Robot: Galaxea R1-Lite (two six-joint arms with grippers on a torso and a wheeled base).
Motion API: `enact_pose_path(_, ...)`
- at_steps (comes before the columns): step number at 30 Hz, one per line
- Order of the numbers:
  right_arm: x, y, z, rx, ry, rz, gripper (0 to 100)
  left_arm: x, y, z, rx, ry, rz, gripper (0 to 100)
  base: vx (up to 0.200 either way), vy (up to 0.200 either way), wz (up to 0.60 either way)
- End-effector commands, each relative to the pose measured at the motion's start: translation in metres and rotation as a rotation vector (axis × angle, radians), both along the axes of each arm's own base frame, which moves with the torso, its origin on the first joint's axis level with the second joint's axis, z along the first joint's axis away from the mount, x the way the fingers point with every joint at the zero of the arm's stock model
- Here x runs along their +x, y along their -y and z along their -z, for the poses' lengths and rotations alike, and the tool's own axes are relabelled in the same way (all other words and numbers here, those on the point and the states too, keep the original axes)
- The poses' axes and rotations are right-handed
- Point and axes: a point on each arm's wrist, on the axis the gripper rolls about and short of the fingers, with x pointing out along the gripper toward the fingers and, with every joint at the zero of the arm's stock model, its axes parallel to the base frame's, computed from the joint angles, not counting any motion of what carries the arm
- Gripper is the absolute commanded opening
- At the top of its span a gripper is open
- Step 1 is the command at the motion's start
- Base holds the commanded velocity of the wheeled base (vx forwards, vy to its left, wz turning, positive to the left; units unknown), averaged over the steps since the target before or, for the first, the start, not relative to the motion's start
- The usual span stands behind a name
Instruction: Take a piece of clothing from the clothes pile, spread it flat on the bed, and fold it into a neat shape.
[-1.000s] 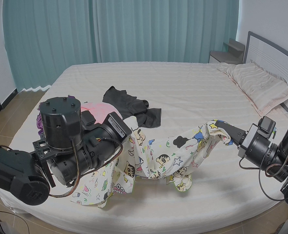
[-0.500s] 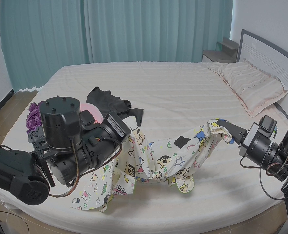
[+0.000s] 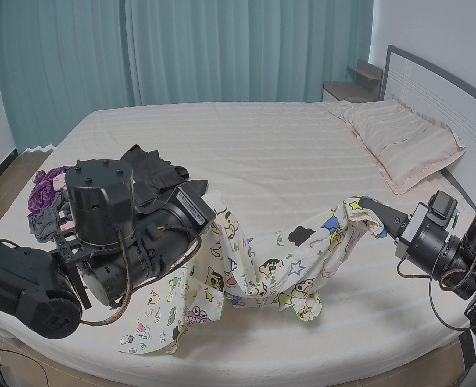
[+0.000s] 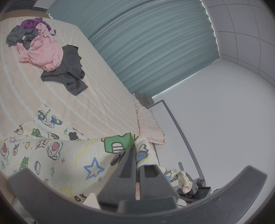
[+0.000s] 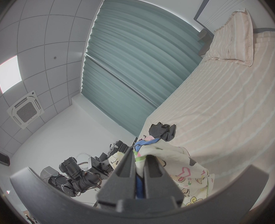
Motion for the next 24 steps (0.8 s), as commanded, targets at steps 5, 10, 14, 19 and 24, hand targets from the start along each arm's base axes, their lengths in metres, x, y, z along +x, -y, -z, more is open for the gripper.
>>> enact_pose_path(5,0.0,0.0,0.0,0.0,-0.001,0.0,0,0.0,0.0,0.0,-0.001,0.001,-0.002,0,0.0,-0.2,0.0)
enact_pose_path(10,0.0,0.001,0.0,0.001,0.002,0.006,0,0.0,0.0,0.0,0.0,0.0,-0.003,0,0.0,-0.2,0.0)
enact_pose_path(14,0.001,0.002,0.0,0.001,0.002,0.008,0,0.0,0.0,0.0,0.0,0.0,-0.002,0,0.0,-0.05,0.0)
enact_pose_path(19,0.0,0.004,-0.002,0.004,0.007,0.014,0,0.0,0.0,-0.005,-0.035,0.047,-0.023,0,0.0,0.0,0.0)
enact_pose_path(24,0.002,0.011,-0.008,0.014,0.034,0.048,0,0.0,-0.001,-0.006,-0.045,0.068,-0.056,0,-0.04,0.0,0.0)
